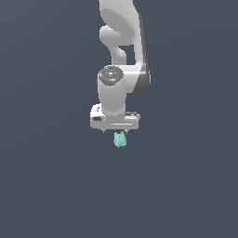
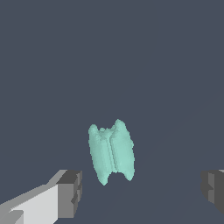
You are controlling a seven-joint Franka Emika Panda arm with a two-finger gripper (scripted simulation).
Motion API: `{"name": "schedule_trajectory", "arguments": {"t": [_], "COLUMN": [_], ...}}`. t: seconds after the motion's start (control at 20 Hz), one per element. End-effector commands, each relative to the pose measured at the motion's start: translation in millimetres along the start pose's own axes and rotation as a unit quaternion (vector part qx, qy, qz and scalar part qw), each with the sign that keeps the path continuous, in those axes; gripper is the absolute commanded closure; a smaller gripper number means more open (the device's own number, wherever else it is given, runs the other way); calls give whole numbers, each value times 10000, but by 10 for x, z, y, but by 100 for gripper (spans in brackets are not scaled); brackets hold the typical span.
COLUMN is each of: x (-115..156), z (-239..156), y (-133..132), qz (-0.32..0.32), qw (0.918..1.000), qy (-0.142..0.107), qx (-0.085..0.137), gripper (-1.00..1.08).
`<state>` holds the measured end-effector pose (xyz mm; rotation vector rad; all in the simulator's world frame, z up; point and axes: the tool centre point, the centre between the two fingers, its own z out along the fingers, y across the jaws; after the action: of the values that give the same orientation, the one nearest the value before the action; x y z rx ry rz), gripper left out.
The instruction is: Pick up the object and move it to a goal position.
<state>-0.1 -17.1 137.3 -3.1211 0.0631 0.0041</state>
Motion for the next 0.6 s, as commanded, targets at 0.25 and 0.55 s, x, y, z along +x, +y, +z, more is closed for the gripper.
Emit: {"name": "schedule_trajectory", "arguments": {"t": [0.25, 0.55], "x": [-65, -88], "z": [384, 485], "y": [-168, -217], "qz": [-779, -994], "qw": [9969, 9950], "qy": [3, 5], "qx": [-84, -100], "gripper": [-92, -92]}}
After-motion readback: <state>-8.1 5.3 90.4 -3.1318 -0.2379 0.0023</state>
